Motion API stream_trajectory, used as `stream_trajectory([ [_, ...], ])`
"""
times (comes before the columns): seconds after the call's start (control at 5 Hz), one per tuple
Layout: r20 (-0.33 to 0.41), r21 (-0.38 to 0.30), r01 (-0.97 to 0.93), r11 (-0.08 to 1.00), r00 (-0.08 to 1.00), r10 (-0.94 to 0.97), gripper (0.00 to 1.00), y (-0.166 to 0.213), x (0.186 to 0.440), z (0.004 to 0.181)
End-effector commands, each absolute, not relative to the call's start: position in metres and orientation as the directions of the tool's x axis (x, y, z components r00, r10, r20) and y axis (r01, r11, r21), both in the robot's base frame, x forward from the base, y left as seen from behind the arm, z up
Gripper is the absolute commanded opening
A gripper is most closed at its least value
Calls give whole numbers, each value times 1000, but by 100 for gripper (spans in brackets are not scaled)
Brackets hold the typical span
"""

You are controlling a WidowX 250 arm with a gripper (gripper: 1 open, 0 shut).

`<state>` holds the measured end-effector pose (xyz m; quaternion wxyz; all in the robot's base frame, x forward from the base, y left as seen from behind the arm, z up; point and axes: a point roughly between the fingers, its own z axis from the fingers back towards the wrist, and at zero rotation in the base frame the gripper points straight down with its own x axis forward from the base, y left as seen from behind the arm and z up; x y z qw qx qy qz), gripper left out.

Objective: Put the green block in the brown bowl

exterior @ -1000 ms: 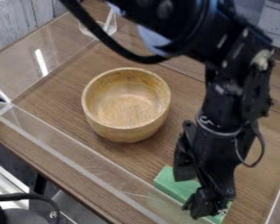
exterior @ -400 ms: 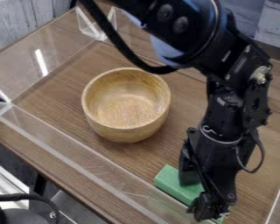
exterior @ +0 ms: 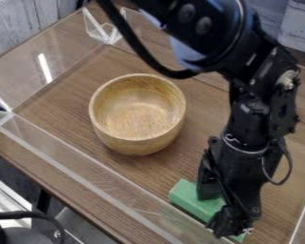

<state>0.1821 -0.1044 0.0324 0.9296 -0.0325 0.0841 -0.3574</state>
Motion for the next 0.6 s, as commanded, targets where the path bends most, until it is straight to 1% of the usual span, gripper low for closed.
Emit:
stream_trajectory([
  [0.0, -130, -129, 660, 740, 728, -673, 100, -103, 184, 25],
  [0.4, -131, -141, 656, 741, 730, -671, 100, -102, 186, 16],
])
